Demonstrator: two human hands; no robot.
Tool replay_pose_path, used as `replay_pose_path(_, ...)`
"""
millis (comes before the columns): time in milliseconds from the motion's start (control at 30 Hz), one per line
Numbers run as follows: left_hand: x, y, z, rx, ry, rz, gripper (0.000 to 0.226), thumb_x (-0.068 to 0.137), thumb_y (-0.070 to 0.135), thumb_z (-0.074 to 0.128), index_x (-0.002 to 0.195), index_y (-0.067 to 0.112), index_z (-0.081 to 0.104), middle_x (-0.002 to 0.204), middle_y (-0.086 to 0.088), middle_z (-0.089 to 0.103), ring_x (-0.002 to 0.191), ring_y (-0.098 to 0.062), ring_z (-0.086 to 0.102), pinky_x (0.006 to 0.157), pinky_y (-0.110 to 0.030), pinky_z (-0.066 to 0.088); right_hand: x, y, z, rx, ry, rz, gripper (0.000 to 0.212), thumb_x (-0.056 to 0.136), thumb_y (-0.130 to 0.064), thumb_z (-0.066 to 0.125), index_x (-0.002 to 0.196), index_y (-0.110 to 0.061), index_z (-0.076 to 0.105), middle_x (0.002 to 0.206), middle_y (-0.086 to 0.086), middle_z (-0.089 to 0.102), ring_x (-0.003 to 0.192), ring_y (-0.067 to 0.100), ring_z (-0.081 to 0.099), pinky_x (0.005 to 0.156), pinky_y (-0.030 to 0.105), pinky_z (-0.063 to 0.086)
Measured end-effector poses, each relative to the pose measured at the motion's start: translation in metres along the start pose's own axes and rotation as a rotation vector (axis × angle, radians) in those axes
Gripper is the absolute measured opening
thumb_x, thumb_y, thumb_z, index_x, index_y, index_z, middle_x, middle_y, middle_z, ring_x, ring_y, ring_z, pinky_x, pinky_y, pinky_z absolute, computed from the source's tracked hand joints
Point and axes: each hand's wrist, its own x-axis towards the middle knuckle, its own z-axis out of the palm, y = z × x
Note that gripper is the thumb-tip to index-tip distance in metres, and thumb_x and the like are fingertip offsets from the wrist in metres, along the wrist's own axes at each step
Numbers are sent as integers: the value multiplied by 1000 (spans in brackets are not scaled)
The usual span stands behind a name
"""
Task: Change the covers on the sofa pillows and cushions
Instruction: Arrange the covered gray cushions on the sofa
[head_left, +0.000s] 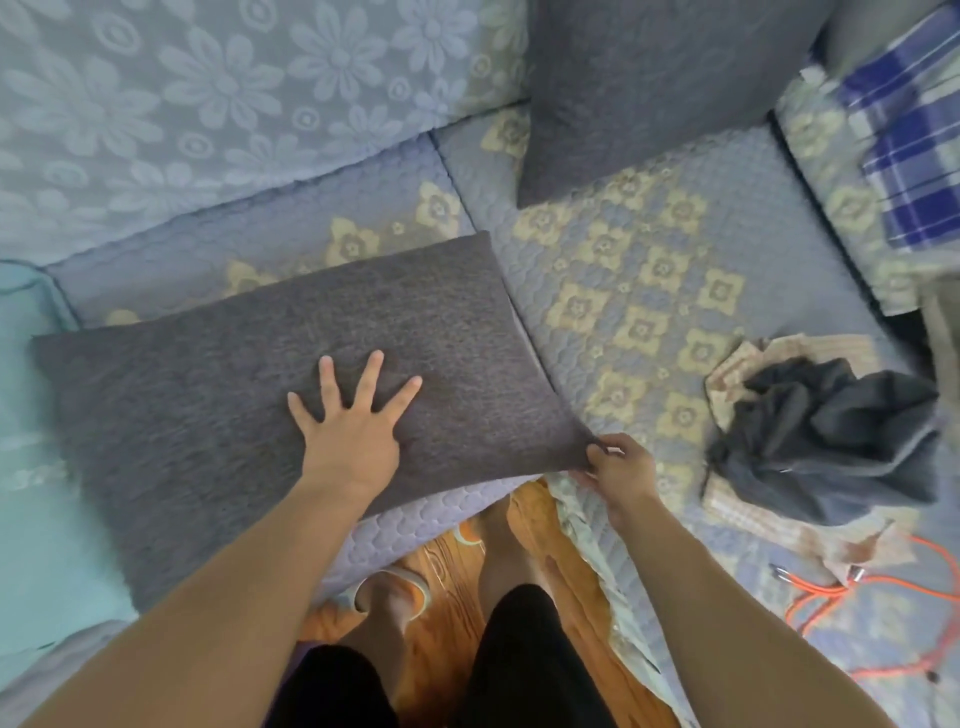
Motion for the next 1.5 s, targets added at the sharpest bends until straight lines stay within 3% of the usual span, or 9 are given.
replay_pose_path(200,-2,5,1,7,-25,14,81,101,35,44,150,57,-17,159,8,-40,140,-48,-39,110,-79,-10,-27,-70,30,-704,141,-226,50,94,-8,49,142,-17,48,142,12,45,123,34,53,87,37,49)
replay_pose_path(500,-16,-54,26,44,390,139,46,91,44,55,136,36,59,164,-13,25,150,-43,22,115,-67,23,-72,-104,159,-1196,-475,-1919,48,107,-31,39,152,-14,37,163,16,23,150,36,18,123,47,15)
replay_pose_path(600,-11,-52,40,128,368,165,61,93,56,34,153,44,36,167,-9,20,154,-39,13,120,-65,12,24,-142,142,-1740,-262,-1011,53,109,-34,20,160,-24,10,166,8,12,150,36,19,122,46,14)
replay_pose_path(667,0,-57,45,111,367,119,63,91,55,41,152,46,34,167,-6,20,154,-39,12,120,-65,9,37,-176,148,-1528,-148,-628,45,107,-19,32,151,-12,36,157,11,32,141,36,33,119,48,23)
replay_pose_path(767,3,-58,43,90,258,77,70,89,54,58,153,48,30,169,-5,13,155,-38,2,120,-65,0,-11,-182,179,-954,119,-1211,38,101,-15,44,138,-8,49,153,16,35,138,37,34,116,49,29)
replay_pose_path(900,-1,-54,27,-10,245,101,60,95,52,39,153,49,27,170,-2,2,155,-34,-10,120,-59,-9,-62,-124,208,-1069,-313,-1664,51,107,-31,31,155,-15,27,164,12,15,151,30,13,124,42,11)
replay_pose_path(1000,-30,-78,15,-57,308,110,56,98,52,29,153,42,37,169,-6,13,156,-30,1,123,-52,6,-19,-89,204,-1614,-326,-1462,61,105,-47,7,159,-23,-7,167,7,-11,154,28,-1,125,43,0)
replay_pose_path(1267,-3,-176,-90,-165,822,-241,47,103,33,39,144,14,49,148,-14,47,138,-38,41,112,-52,34,-33,-79,192,-1543,-223,-1503,61,106,-48,11,160,-20,9,167,8,10,153,27,8,125,45,10)
replay_pose_path(1500,-27,-156,17,-233,-140,-249,69,102,60,13,122,25,69,115,-7,71,115,-29,59,100,-43,40,-38,-83,195,-1668,-406,-1472,63,101,-52,11,158,-28,21,166,3,18,152,22,14,125,43,11)
